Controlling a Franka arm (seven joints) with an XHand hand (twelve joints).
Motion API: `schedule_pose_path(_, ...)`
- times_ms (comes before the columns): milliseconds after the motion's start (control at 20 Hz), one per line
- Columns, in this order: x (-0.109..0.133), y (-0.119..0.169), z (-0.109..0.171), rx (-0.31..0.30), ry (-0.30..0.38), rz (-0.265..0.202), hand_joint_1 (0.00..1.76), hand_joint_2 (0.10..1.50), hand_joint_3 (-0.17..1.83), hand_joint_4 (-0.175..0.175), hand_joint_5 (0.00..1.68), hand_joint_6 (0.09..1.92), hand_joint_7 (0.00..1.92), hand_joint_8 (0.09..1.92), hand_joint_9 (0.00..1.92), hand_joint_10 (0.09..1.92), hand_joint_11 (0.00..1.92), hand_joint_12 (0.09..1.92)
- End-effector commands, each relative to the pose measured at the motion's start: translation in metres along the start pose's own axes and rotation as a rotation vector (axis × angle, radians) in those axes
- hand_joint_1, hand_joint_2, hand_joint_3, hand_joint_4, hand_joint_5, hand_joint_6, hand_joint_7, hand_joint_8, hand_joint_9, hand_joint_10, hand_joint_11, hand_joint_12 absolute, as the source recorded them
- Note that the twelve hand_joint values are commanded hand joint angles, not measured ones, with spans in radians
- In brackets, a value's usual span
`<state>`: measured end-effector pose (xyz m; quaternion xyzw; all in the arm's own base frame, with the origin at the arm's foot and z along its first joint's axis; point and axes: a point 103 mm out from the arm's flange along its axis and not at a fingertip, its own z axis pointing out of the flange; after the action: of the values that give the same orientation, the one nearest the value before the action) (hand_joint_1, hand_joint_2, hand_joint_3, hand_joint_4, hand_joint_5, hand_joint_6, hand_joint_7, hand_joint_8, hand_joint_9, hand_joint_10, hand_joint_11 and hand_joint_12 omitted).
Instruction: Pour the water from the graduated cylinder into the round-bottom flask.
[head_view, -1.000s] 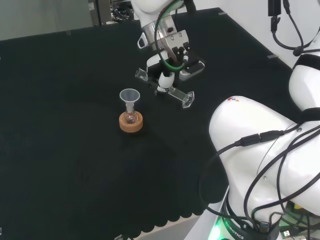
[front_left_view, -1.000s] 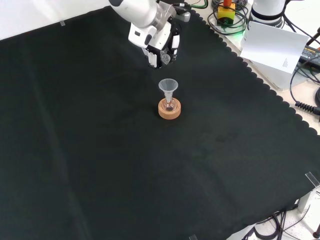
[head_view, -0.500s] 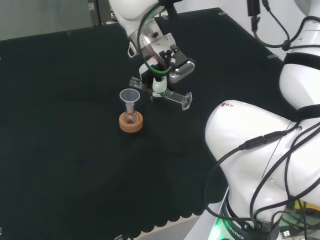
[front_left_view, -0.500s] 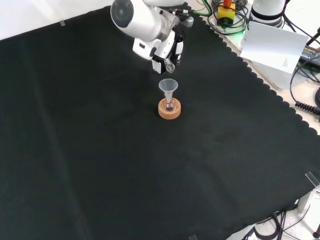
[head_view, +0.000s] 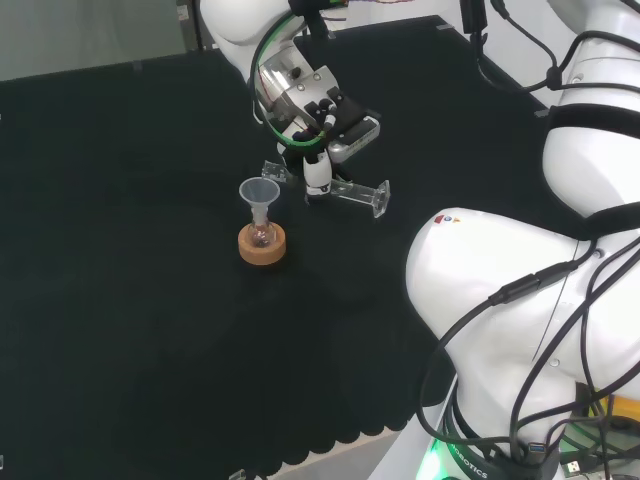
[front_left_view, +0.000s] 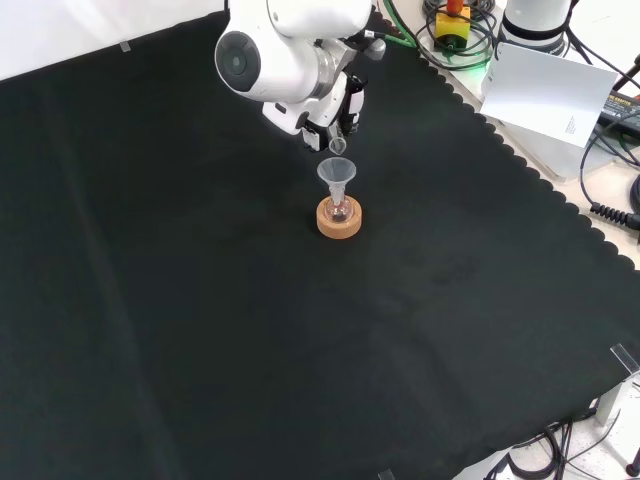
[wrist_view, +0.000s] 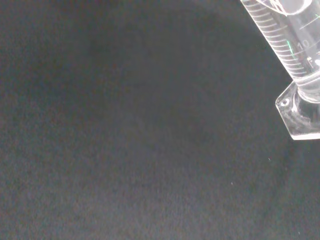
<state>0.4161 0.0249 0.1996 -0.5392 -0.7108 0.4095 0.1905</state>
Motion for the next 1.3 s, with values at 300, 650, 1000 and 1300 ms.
schedule_pose_path(300, -0.007, -0.002, 0.003, 0.038, 0.0, 0.011, 1.24, 1.16, 0.0, -0.175, 0.87, 1.15, 0.9, 1.16, 1.39, 0.1, 1.17, 0.82)
schedule_pose_path(650, -0.005, -0.001, 0.001, 0.055, -0.007, -0.002, 1.24, 1.16, 0.0, -0.175, 0.87, 1.15, 0.9, 1.15, 1.39, 0.1, 1.17, 0.82)
schedule_pose_path(1000, -0.005, -0.002, 0.002, 0.113, -0.021, 0.01, 1.24, 1.16, 0.0, -0.175, 0.87, 1.15, 0.9, 1.15, 1.39, 0.09, 1.17, 0.81)
schedule_pose_path(1300, -0.001, -0.002, -0.002, 0.124, -0.043, 0.015, 1.24, 1.16, 0.0, -0.175, 0.88, 1.15, 0.9, 1.15, 1.39, 0.09, 1.17, 0.81)
